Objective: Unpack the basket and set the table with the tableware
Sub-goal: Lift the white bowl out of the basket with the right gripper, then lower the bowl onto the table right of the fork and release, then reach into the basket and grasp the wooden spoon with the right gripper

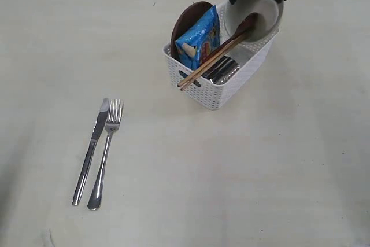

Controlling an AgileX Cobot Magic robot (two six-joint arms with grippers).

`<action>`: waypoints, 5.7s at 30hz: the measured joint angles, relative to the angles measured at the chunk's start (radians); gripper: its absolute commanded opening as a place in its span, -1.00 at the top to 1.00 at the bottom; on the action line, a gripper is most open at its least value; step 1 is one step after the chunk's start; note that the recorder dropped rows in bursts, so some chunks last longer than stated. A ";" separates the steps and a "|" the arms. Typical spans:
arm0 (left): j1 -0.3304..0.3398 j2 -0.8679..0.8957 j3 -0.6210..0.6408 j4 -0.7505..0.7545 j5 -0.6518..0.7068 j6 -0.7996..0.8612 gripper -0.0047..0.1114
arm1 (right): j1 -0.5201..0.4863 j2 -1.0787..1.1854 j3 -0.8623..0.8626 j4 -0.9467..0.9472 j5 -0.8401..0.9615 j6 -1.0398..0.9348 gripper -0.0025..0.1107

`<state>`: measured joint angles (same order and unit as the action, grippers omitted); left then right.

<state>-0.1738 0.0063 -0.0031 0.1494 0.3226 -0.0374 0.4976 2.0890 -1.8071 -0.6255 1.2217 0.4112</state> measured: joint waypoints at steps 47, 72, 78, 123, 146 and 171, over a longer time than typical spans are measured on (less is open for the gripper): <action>0.000 0.000 0.000 0.000 0.000 0.000 0.92 | 0.009 0.002 0.000 -0.389 0.000 -0.045 0.96; 0.000 0.000 0.000 0.000 0.000 0.000 0.92 | -0.348 -0.354 0.077 0.506 0.003 -0.259 0.96; 0.000 0.000 0.000 0.000 0.000 0.000 0.92 | -0.352 -0.607 0.453 0.826 0.001 -0.398 0.96; 0.000 0.000 0.000 0.000 0.000 0.000 0.92 | 0.101 -0.333 0.856 1.097 -0.447 -0.492 0.15; 0.000 0.000 0.000 0.000 0.000 0.000 0.92 | -0.167 -0.347 0.537 0.750 -0.502 -0.061 0.15; 0.000 0.000 0.000 0.000 0.000 0.000 0.92 | -0.174 -0.031 0.430 0.870 -0.889 -0.114 0.20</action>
<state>-0.1738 0.0063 -0.0031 0.1494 0.3226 -0.0374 0.3234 2.0585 -1.3774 0.2448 0.3326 0.2972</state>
